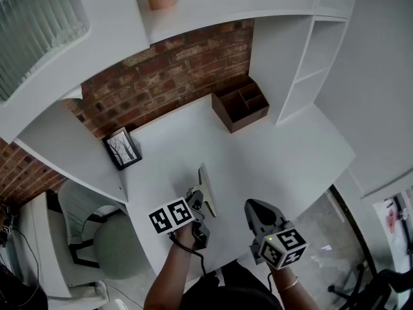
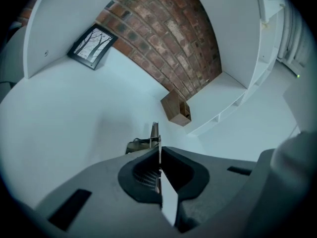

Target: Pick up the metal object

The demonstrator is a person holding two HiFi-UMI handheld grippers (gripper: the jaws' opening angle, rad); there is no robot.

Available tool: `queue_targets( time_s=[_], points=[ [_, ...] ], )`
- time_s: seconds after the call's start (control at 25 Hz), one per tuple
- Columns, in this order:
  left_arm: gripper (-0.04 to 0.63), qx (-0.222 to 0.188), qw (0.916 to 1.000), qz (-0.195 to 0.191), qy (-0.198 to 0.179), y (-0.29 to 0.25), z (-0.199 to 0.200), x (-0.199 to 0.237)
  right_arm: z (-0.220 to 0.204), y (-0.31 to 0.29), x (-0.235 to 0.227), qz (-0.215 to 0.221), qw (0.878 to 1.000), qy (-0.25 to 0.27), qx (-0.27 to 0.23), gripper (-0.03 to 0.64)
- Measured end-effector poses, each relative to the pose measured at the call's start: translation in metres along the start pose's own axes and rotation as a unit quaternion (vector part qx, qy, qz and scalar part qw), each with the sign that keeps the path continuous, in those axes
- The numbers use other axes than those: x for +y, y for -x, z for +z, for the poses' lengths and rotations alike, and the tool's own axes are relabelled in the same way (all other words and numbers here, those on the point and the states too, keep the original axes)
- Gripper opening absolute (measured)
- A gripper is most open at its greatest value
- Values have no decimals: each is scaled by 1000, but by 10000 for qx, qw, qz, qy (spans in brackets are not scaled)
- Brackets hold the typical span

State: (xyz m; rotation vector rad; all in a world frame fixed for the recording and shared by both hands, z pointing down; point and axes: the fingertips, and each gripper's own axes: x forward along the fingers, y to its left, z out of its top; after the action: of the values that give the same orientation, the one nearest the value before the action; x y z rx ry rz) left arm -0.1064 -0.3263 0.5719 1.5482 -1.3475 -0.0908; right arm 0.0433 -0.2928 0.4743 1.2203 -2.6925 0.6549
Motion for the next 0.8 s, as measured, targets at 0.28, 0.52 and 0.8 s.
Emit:
queue_targets(
  time_s=[0.28,0.52,0.8],
  points=[
    [11,-249,9951,-232,-929,21,21,-37,8,10,5,-176,9997,87,-166,5],
    [11,-538,9755,-334,-2105,48,30,-71,18,21,11,-313,9987,163,-362,5],
    [11,-718,9461,-406,-3131,79,35,-100,24,33,22,-456,9972,250,-535,5]
  ],
)
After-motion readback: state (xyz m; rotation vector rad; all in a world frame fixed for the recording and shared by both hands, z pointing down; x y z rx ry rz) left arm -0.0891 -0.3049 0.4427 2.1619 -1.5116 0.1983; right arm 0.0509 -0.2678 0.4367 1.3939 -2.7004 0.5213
